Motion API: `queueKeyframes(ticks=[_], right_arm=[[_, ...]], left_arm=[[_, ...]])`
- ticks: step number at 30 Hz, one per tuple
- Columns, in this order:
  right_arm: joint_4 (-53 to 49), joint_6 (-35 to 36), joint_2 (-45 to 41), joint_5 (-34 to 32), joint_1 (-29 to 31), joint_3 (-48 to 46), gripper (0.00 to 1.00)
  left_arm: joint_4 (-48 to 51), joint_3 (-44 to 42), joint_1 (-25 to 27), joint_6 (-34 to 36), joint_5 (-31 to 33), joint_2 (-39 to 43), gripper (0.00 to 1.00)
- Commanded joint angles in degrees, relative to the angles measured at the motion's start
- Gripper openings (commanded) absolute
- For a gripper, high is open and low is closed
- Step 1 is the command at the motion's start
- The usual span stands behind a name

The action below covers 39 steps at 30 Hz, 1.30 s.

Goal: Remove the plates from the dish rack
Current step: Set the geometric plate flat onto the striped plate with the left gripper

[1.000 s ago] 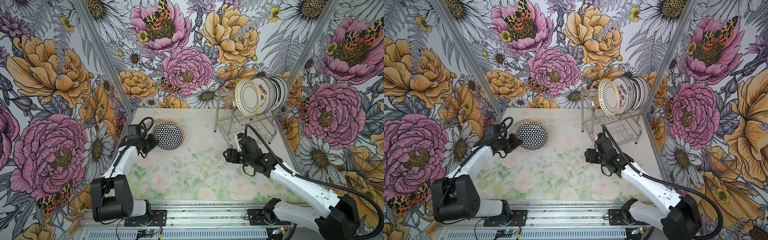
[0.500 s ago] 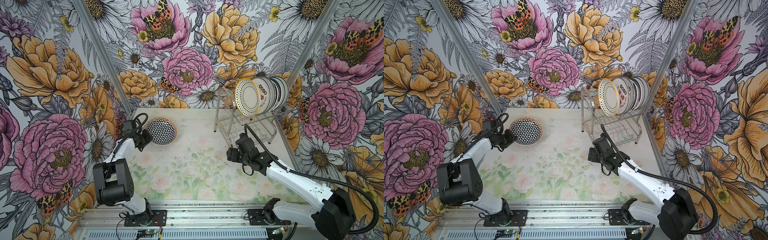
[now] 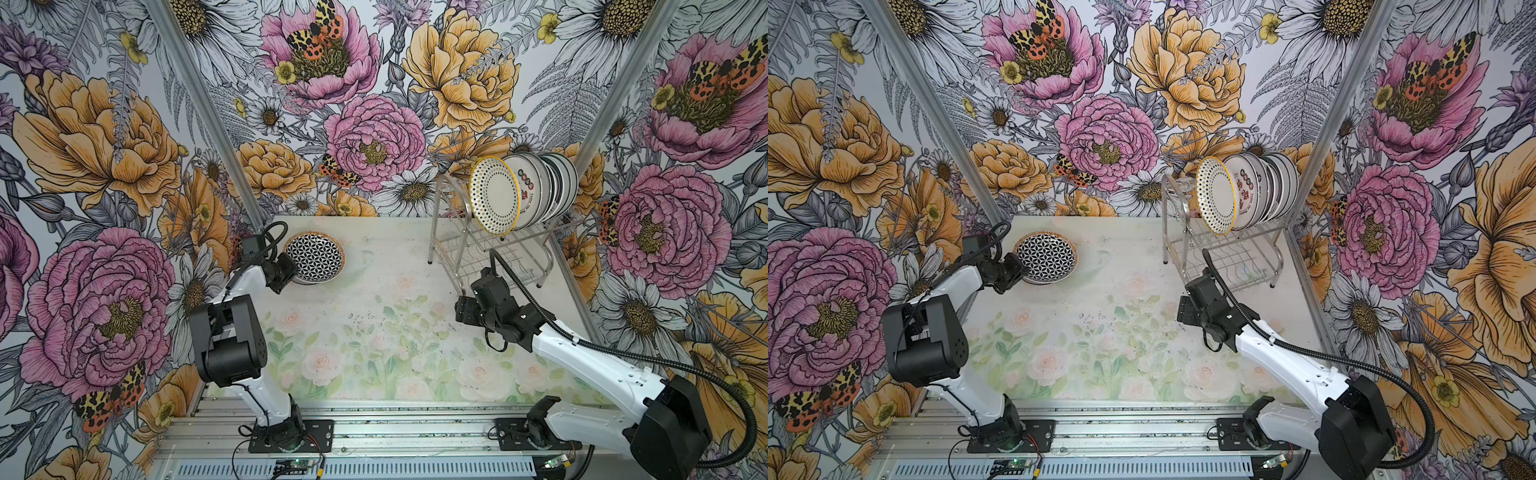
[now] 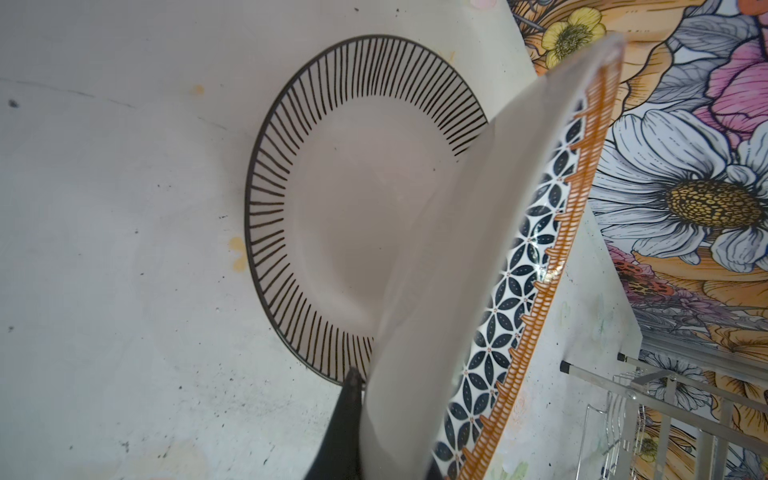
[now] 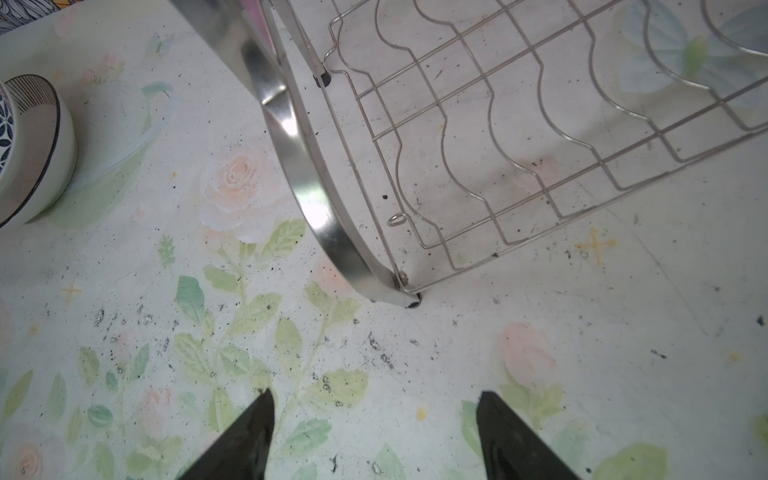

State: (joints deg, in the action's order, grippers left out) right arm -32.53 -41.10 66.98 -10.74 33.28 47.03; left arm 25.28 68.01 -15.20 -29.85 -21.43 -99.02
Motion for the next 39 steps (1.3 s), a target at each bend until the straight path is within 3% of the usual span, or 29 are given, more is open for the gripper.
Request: queueKeyframes(ticks=[1,35,39], right_arm=[[0.37,-0.53,0.23,-0.94,-0.41,0.98,0.78],[0.80,-0.81,2.00,-0.60,-0.32,2.35,0.77],[0.81,-0.73,1.64,-0.74,-0.32,2.24,0.77]], left_arm=[[-6.21,3.35,-0.36,-0.55,-3.00,-0.13,0.00],[-4.35,8.59,-0.94,-0.76,-3.45,-9.67,0.00],[-3.96,8.52,-0.94,-0.91,-3.35,-10.36,0.05]])
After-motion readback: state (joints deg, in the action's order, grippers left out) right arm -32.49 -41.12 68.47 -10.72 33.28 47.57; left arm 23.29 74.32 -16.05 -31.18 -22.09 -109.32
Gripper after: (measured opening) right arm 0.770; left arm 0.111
